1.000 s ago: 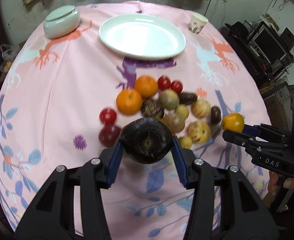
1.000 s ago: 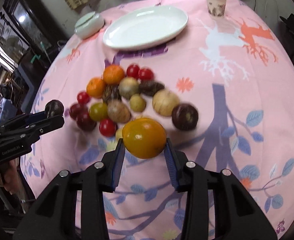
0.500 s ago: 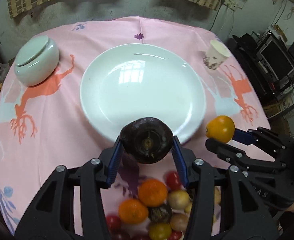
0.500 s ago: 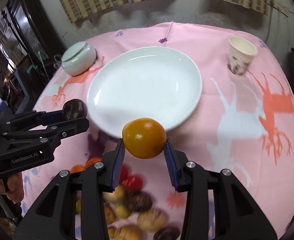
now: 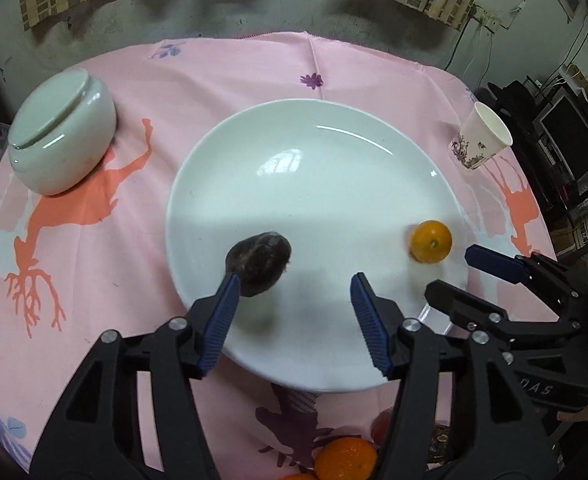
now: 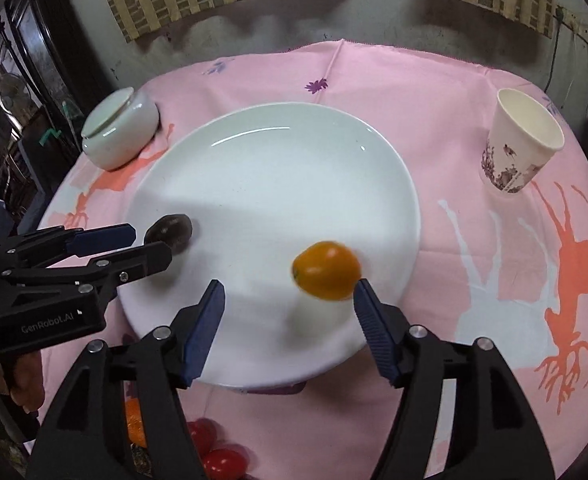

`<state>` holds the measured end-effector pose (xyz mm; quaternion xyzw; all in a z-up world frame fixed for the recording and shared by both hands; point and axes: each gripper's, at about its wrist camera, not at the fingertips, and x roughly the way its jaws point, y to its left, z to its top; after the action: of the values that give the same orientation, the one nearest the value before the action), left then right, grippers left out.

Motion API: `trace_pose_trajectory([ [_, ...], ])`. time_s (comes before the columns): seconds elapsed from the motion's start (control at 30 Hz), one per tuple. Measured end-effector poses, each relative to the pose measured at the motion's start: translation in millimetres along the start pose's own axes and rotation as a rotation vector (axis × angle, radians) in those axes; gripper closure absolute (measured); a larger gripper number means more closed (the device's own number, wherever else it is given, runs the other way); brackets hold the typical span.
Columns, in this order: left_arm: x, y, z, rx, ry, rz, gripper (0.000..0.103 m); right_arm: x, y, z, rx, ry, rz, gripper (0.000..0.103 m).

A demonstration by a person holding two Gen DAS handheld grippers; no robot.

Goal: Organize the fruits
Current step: 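Carry both fruits to the white plate and open both tools to release, then grasp the red plum with left tool while right tool grasps dark purple fruit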

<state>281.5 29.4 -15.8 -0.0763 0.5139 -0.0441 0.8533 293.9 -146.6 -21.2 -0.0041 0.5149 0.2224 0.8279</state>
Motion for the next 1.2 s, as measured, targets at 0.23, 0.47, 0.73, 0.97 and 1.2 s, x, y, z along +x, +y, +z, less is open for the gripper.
trace_pose_trajectory([
  [0.23, -63, 14, -55, -0.046, -0.045, 0.011, 0.026, -58, -18, -58, 0.065, -0.012, -0.029, 0.034],
  [0.47, -87, 31, -146, -0.115, 0.042, 0.058, 0.022, -90, -31, -136, 0.170, 0.044, -0.061, 0.031],
  [0.73, -88, 40, -210, -0.228, 0.147, 0.025, 0.022, -107, -13, -183, 0.191, 0.103, -0.049, 0.031],
  [0.97, -82, 32, -213, -0.255, 0.173, 0.017, 0.022, -117, 6, -199, 0.138, 0.111, -0.029, 0.031],
  [1.2, -65, 37, -207, -0.312, 0.210, -0.003, 0.030, -120, 1, -212, 0.165, 0.120, -0.041, 0.031],
])
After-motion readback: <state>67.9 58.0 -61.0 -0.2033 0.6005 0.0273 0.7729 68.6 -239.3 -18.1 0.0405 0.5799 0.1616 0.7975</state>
